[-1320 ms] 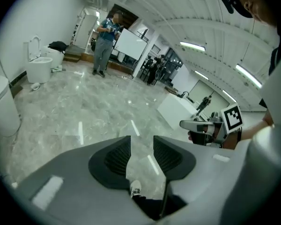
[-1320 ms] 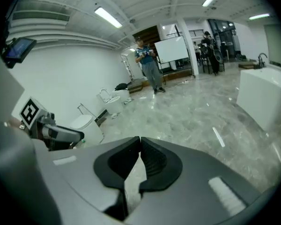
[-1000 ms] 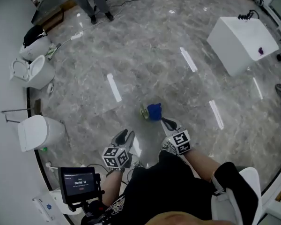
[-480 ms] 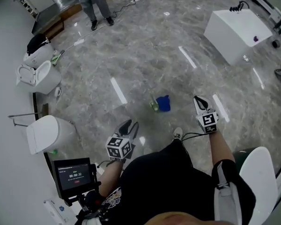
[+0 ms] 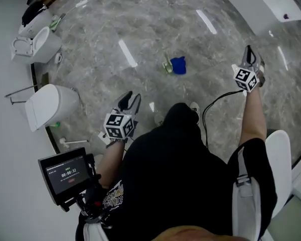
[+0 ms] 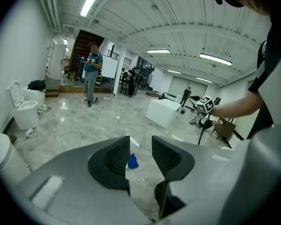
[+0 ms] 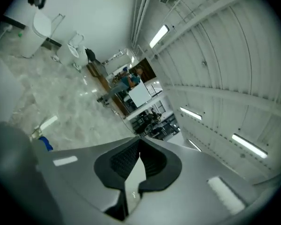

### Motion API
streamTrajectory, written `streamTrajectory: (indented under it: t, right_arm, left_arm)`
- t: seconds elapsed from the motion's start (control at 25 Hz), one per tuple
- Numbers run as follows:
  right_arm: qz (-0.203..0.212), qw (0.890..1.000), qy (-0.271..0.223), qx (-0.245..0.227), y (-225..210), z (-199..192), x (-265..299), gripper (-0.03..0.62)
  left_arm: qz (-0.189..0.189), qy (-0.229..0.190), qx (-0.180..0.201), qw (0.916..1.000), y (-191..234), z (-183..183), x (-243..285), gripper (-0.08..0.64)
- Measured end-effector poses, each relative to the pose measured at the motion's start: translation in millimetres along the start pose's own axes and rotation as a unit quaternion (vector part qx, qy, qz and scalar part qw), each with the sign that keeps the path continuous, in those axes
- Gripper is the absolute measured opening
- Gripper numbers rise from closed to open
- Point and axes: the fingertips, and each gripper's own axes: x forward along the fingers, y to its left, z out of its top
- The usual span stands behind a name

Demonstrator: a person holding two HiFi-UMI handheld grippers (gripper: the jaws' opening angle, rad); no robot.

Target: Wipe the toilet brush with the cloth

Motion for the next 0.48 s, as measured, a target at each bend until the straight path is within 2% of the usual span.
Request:
streamTrajectory:
  t: [0.08,0.12,0.2,0.24,0.32,0.4,0.48]
  right_arm:
    - [-0.015,0.999,0.027,0.023,-27,-22,9,0.009]
    - [-0.007,0.998,0.029,0.054,-38,-24,7,0.009]
    - [0.037,0.987,0.010,0.157,-45,0,4,0.009]
    - [0.066,0.974,-0.004,0.219,-40,22,2,0.009]
    - [0.133,0.935,-0.022,0.329,-17,72,-10,0.011]
    - [0.201,0.898,-0.029,0.392,19,126,-37,0.012]
    - [0.247,0.871,-0.030,0.423,51,177,-68,0.012]
  left_arm:
    - [0.001,0.002,-0.004,1.0000,-3,-5,-9,0.146]
    - [-0.001,0.004,-0.007,1.0000,-8,-9,-13,0.147]
    - [-0.001,0.006,-0.011,0.9999,-13,-9,-12,0.149]
    - [0.004,0.005,-0.016,0.9998,-12,-4,-9,0.149]
    - [0.015,-0.007,-0.038,0.9991,-7,13,0,0.149]
    - [0.025,-0.035,-0.066,0.9969,-5,34,5,0.149]
    - [0.029,-0.068,-0.085,0.9936,-5,60,8,0.149]
